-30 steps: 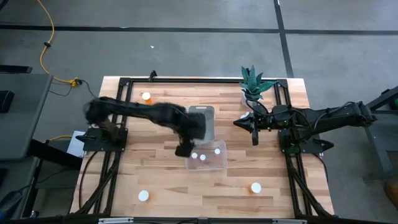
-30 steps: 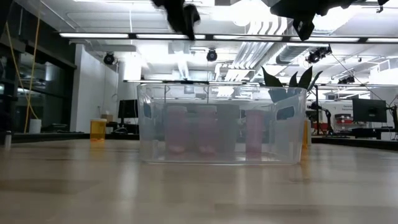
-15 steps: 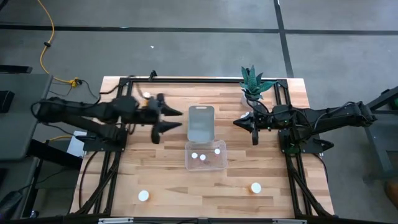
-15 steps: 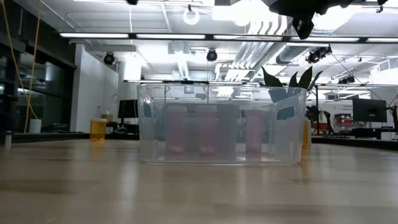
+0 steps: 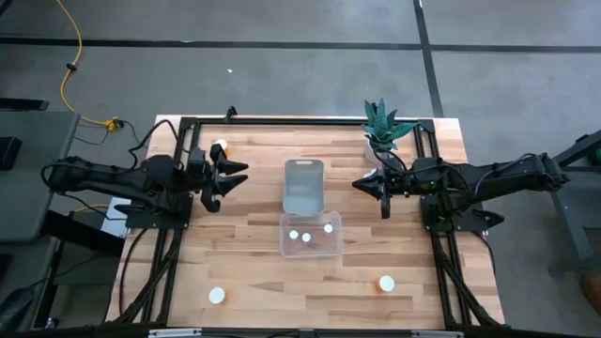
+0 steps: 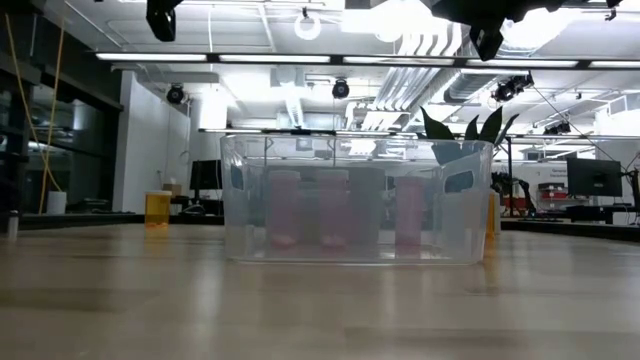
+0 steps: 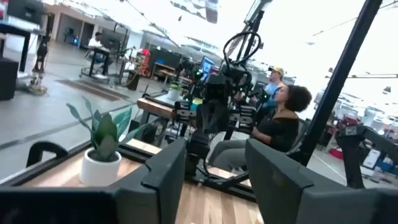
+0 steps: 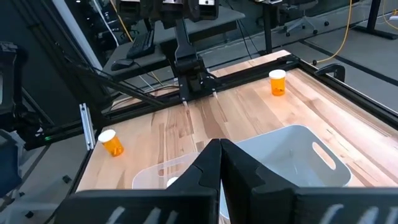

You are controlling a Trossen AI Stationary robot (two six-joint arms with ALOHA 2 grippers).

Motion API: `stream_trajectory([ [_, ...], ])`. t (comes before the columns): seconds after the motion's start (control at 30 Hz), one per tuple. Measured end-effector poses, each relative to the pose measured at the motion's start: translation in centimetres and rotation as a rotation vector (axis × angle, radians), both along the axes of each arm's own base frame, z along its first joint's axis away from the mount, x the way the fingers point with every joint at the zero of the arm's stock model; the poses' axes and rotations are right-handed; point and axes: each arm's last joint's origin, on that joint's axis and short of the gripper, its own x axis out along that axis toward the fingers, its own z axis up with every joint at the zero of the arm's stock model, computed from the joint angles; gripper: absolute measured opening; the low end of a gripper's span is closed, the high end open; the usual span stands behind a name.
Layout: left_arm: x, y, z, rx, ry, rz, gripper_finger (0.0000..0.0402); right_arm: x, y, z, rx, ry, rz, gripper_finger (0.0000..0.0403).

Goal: Pick and place medicine bottles into bin by pill shape (circle, oval)
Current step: Put the pink pill bottle into the transparent bin

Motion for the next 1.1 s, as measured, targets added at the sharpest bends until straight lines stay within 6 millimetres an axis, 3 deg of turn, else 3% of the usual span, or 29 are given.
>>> stream_trajectory([
  [0.13, -0.2, 0.0, 0.1, 0.057, 0.008, -0.002, 0.0109, 0.0, -0.1, 0.1, -0.005, -0.009, -0.024, 0.0000],
  [0.33, -0.1, -0.1, -0.6, 0.094, 0.090, -0.033, 0.0012, 0.1, -0.1, 0.8, 0.017, -0.087, -0.031, 0.0000],
  [0.6, -0.3, -0.2, -1.0, 0.062, 0.123, -0.055, 0.0003, 0.2, -0.7, 1.5, 0.298, -0.196, -0.206, 0.0011],
  [0.7, -0.3, -0.2, -1.0, 0.053, 0.125, -0.051, 0.0001, 0.8, -1.2, 1.6, 0.331, -0.076, -0.270, 0.0048],
  [0.83, -0.2, -0.2, -1.2, 0.041, 0.143, -0.050, 0.0001, 1.3, -2.6, 1.8, 0.329, 0.246, -0.496, 0.0117],
  [0.97, -0.2, -0.2, -1.3, 0.024, 0.155, -0.052, 0.0000, 1.2, -3.6, 0.7, 0.414, 0.565, -0.782, 0.0172],
  [1.1, -0.2, -0.1, -1.4, 0.016, 0.166, -0.039, 0.0000, 1.5, -3.9, -1.1, 0.546, 0.762, -0.950, 0.0193],
])
